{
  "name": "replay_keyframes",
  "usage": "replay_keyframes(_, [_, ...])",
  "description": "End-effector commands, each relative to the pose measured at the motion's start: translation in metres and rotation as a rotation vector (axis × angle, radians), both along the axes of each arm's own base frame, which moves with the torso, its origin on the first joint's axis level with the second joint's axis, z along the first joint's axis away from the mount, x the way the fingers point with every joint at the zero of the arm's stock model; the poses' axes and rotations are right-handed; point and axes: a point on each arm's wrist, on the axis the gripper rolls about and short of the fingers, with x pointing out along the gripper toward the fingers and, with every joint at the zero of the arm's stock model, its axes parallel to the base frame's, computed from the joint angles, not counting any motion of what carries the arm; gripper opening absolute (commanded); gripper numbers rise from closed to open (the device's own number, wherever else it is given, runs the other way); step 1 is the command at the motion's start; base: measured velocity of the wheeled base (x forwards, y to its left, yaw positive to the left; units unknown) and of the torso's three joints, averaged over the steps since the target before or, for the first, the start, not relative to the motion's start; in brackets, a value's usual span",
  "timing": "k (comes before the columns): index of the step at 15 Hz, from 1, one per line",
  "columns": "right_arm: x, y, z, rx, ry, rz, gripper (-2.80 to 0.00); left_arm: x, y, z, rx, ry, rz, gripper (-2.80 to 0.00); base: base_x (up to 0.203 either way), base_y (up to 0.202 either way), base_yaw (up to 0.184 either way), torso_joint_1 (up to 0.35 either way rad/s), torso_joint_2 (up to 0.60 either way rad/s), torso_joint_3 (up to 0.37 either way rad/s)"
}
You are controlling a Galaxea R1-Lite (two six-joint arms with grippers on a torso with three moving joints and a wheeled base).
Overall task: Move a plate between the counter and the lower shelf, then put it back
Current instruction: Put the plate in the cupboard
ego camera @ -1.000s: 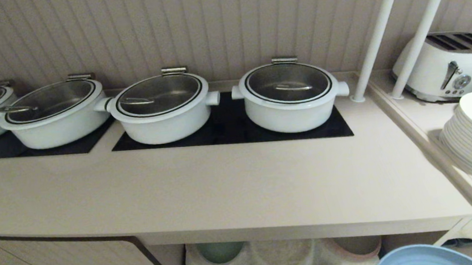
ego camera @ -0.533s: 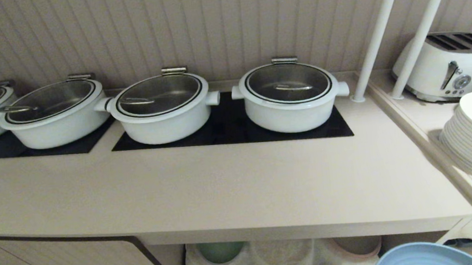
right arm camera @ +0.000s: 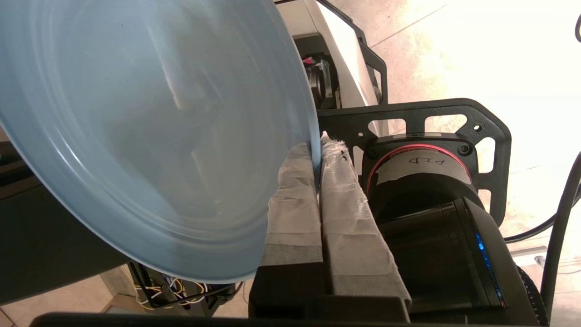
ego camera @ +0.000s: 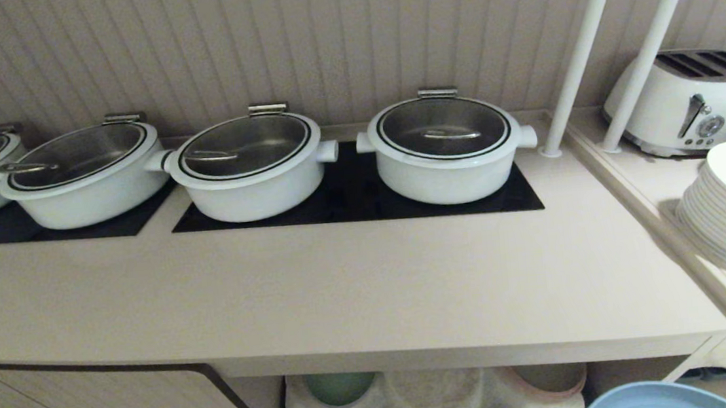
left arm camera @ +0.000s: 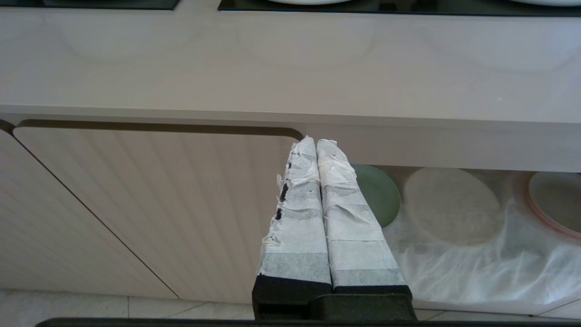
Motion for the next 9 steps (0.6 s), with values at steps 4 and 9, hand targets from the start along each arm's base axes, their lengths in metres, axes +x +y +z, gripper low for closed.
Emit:
replay_keyframes(4, [0.0025,0.0010,-0.0014,-0.004,0.017,0.004,-2.80,0.0000,0.0000,-0.0001,-0.002,0.000,0.000,-2.80,0.000,0.000,0.000,0.000,0.00,0.000])
replay_keyframes(9, [0.0053,0.0028,-0.0010,-0.006,0.021,0.023,-2.80,0.0000,0.0000,-0.0001,0.000,0.000,0.000,-2.80,0.000,0.000,0.000,0.000,0.00,0.000])
